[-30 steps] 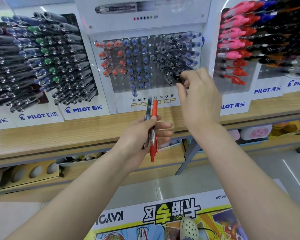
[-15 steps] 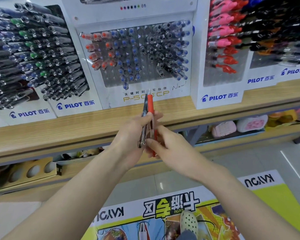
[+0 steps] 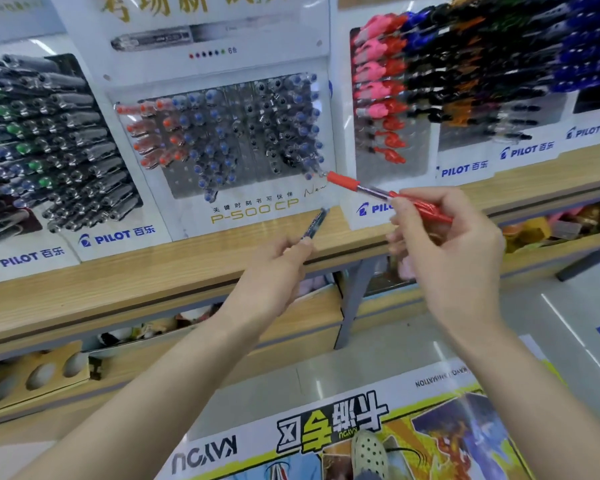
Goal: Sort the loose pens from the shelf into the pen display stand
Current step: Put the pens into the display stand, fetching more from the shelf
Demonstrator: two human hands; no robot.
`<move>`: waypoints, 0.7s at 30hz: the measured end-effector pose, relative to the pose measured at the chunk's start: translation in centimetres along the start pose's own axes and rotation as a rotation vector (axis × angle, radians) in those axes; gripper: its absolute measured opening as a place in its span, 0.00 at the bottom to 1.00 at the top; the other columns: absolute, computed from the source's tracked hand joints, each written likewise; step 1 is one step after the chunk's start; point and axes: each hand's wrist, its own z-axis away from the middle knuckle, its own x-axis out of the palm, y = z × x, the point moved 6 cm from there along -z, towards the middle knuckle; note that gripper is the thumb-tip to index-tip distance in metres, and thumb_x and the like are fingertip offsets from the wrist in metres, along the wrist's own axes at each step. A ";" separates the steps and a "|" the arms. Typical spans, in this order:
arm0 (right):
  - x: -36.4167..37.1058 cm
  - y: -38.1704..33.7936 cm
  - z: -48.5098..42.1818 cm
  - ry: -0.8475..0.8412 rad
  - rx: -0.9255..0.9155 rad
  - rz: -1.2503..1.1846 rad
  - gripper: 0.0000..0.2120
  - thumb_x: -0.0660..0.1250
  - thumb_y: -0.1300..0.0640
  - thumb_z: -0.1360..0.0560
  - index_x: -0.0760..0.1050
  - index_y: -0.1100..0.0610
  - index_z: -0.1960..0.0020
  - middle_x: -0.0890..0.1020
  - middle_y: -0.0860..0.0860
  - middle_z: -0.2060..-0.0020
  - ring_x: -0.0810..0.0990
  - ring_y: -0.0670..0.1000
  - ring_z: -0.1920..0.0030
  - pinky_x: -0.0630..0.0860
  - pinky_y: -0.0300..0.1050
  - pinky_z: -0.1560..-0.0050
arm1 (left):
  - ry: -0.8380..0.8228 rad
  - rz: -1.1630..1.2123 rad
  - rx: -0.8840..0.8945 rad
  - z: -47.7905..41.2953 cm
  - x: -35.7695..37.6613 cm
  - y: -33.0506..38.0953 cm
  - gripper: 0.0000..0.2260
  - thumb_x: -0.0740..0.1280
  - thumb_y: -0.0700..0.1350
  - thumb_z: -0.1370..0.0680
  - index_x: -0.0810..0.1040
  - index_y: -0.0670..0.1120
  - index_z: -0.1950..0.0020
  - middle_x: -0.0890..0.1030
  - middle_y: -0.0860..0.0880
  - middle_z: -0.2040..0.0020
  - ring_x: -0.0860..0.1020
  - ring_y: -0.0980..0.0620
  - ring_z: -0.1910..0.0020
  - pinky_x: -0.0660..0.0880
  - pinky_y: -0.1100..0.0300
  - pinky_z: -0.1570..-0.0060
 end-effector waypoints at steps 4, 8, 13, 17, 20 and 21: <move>-3.3 -0.2 -0.2 0.138 -0.062 0.041 0.06 0.67 0.54 0.25 0.76 0.43 0.56 0.81 0.46 0.69 0.81 0.51 0.66 0.79 0.56 0.60 | 0.009 -0.160 0.061 -0.4 2.0 0.6 0.09 0.55 0.43 0.19 0.71 0.45 0.57 0.64 0.50 0.70 0.61 0.58 0.81 0.61 0.71 0.82; -4.1 0.7 -0.4 0.147 -0.104 0.120 0.05 0.66 0.56 0.24 0.79 0.48 0.51 0.81 0.45 0.66 0.82 0.51 0.64 0.79 0.54 0.58 | 0.031 -0.232 0.081 -1.2 3.9 0.2 0.10 0.54 0.45 0.18 0.71 0.47 0.56 0.67 0.52 0.71 0.61 0.60 0.82 0.57 0.68 0.80; -2.8 1.9 -1.6 0.111 -0.135 0.150 0.09 0.66 0.56 0.24 0.80 0.57 0.47 0.83 0.51 0.63 0.81 0.45 0.66 0.77 0.39 0.64 | 0.036 -0.221 0.074 -1.4 5.4 0.1 0.10 0.52 0.43 0.18 0.72 0.46 0.52 0.66 0.52 0.71 0.61 0.60 0.84 0.56 0.70 0.85; -1.9 1.7 -2.5 0.091 -0.183 0.191 0.09 0.65 0.56 0.24 0.80 0.59 0.47 0.83 0.51 0.62 0.81 0.46 0.66 0.73 0.29 0.66 | 0.048 -0.222 0.068 -1.7 5.5 -0.1 0.11 0.51 0.43 0.18 0.72 0.49 0.53 0.66 0.52 0.71 0.60 0.60 0.84 0.55 0.70 0.84; -2.0 1.2 -2.5 0.085 -0.258 0.200 0.09 0.65 0.58 0.24 0.80 0.61 0.48 0.81 0.51 0.63 0.82 0.51 0.64 0.78 0.40 0.64 | 0.051 -0.197 0.041 -1.8 5.3 -0.4 0.11 0.51 0.43 0.18 0.72 0.49 0.54 0.67 0.53 0.72 0.60 0.60 0.85 0.55 0.70 0.84; -2.0 1.3 -2.5 0.076 -0.264 0.210 0.08 0.65 0.59 0.24 0.80 0.61 0.48 0.81 0.51 0.63 0.81 0.51 0.67 0.77 0.39 0.67 | 0.051 -0.192 0.033 -1.8 5.2 -0.5 0.11 0.51 0.43 0.18 0.72 0.50 0.55 0.66 0.53 0.72 0.59 0.60 0.85 0.55 0.70 0.84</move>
